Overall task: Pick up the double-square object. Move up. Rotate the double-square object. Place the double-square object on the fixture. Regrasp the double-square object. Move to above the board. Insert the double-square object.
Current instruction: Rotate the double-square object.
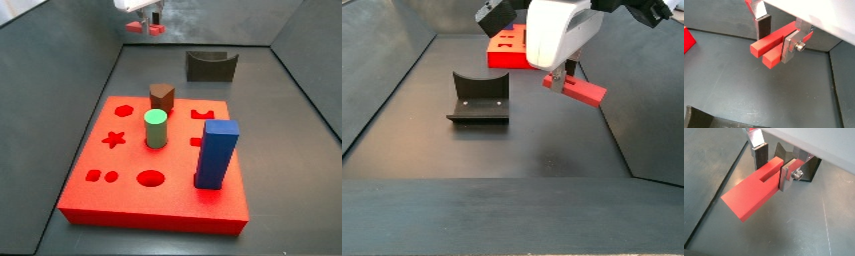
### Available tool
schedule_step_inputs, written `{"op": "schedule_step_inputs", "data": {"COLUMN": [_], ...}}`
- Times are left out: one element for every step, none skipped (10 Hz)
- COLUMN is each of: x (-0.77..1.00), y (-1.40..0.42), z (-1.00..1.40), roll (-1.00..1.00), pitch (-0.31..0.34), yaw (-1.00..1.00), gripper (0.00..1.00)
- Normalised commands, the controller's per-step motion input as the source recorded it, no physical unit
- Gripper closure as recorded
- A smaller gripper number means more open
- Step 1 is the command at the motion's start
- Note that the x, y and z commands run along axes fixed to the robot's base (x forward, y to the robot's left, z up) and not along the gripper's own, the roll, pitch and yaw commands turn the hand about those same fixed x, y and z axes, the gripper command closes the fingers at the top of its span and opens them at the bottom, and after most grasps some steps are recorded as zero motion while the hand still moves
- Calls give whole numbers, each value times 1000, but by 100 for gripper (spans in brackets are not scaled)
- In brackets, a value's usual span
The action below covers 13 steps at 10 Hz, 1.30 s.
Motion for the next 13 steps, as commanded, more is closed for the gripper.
{"op": "schedule_step_inputs", "data": {"x": [-2, -5, -5, -3, -3, -3, -2, -2, -2, -2, -2, -2, -2], "y": [16, 26, 23, 18, 17, 16, 15, 15, 15, 15, 15, 15, 15], "z": [-11, -11, -12, -11, -11, -11, -11, -11, -11, -11, -11, -11, -11], "roll": [0, -2, -2, -3, -3, -3, -3, -3, -3, -3, -3, -3, -3], "pitch": [0, -1, -1, -1, -1, -1, -1, -1, -1, -1, -1, -1, -1], "yaw": [-1000, -1000, -1000, -1000, -1000, -1000, -1000, -1000, -1000, -1000, -1000, -1000, -1000], "gripper": [100, 100, 100, 100, 100, 100, 100, 100, 100, 100, 100, 100, 100]}}
